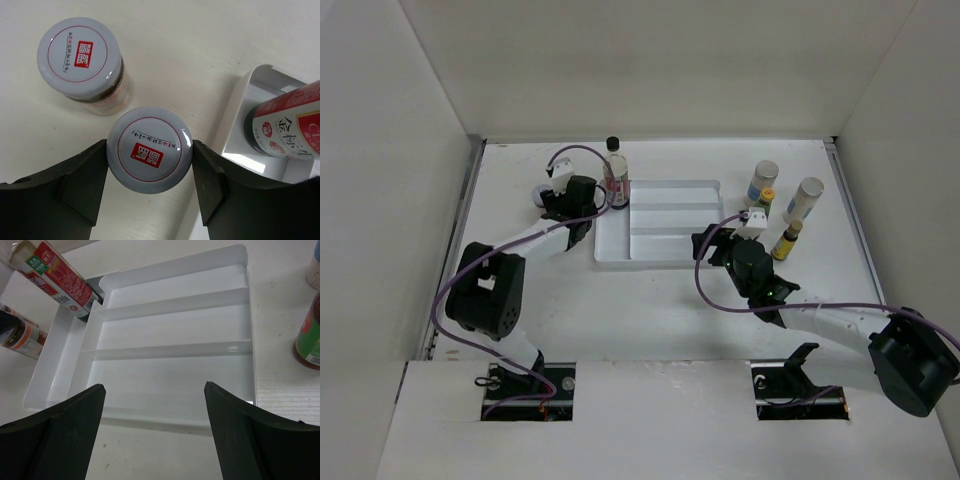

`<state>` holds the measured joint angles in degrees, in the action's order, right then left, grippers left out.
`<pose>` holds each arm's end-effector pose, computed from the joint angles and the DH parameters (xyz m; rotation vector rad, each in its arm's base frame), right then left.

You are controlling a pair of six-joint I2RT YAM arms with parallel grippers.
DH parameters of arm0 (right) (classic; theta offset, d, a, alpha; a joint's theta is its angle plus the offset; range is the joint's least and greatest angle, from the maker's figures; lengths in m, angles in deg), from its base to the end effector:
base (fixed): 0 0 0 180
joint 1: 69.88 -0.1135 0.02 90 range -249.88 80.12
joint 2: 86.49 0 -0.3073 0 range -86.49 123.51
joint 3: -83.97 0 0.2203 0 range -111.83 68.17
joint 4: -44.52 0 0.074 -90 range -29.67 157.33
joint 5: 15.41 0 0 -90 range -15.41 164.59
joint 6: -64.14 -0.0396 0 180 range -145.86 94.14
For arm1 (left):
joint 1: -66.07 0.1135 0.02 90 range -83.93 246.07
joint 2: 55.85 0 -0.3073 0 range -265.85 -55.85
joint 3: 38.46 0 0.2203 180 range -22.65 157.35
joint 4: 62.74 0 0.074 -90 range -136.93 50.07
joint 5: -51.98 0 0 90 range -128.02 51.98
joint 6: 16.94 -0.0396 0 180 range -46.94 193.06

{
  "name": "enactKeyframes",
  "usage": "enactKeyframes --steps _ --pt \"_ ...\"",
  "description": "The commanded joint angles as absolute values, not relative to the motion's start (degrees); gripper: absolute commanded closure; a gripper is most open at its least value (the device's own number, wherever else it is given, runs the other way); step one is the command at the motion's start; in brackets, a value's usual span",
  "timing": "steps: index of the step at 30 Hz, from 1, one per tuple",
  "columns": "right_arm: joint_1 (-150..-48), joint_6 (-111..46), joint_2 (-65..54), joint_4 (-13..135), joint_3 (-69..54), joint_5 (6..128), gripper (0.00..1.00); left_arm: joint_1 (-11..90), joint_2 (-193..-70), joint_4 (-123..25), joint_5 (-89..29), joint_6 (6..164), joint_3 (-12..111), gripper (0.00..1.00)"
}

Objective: Organize the condiment bottles

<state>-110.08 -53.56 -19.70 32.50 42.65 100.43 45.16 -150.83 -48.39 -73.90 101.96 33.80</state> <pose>0.1673 0.1188 0.2757 0.1261 1.7991 0.4443 0.3208 -0.0977 0.2706 -0.4745 2.0310 0.1730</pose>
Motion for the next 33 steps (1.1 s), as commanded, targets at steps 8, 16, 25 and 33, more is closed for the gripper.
enactKeyframes --steps 8,16,25,33 --pt "-110.4 -53.7 -20.2 28.6 40.9 99.7 0.14 39.9 -132.2 -53.5 -79.3 99.8 31.1 0.62" --pt "-109.8 -53.9 -23.2 28.6 42.1 99.9 0.14 33.2 -137.1 -54.1 -77.8 99.0 37.3 0.63" --pt "-109.5 -54.1 -23.3 28.6 42.2 99.7 0.13 31.6 -147.5 -56.8 -75.3 98.2 43.5 0.63" --pt "-109.6 -54.1 -22.9 28.6 42.1 99.7 0.13 32.2 -153.5 -58.8 -74.5 97.9 43.9 0.63"
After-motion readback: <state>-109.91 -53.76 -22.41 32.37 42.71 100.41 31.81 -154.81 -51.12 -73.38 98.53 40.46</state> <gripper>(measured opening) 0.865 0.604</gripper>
